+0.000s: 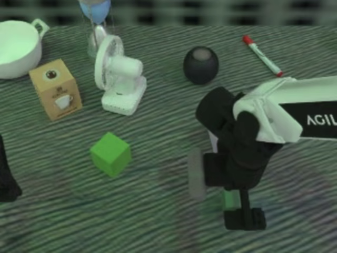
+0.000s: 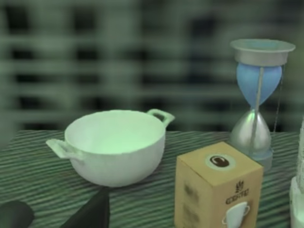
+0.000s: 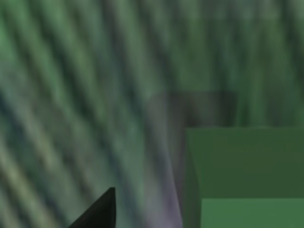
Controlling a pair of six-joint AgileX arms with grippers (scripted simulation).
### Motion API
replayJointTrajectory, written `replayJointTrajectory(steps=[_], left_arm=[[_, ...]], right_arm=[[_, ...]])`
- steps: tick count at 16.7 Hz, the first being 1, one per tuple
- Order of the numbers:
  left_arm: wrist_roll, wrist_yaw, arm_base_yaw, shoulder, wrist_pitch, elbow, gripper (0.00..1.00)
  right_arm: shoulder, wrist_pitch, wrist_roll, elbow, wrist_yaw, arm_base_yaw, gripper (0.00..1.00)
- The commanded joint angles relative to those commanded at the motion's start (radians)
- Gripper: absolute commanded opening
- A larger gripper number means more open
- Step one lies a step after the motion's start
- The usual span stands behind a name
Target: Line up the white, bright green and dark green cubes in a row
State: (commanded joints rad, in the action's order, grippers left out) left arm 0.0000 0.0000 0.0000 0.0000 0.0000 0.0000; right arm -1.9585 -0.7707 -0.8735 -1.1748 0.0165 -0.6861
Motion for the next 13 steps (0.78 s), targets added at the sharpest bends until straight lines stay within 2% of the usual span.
replayJointTrajectory(steps=[3,8,13], left_arm=[[0.000,0.000,0.000,0.000,0.000,0.000,1.00],[0.000,0.000,0.000,0.000,0.000,0.000,1.00],[0.000,0.000,0.000,0.000,0.000,0.000,1.00]], right_arm=[[0.015,-0.041,-0.006,-0.031,0.001,-0.005,1.00],[0.092,-0.235,-0.007,-0.133,0.001,-0.005,1.00],[0.107,-0.259,-0.007,-0.148,0.001,-0.003,1.00]])
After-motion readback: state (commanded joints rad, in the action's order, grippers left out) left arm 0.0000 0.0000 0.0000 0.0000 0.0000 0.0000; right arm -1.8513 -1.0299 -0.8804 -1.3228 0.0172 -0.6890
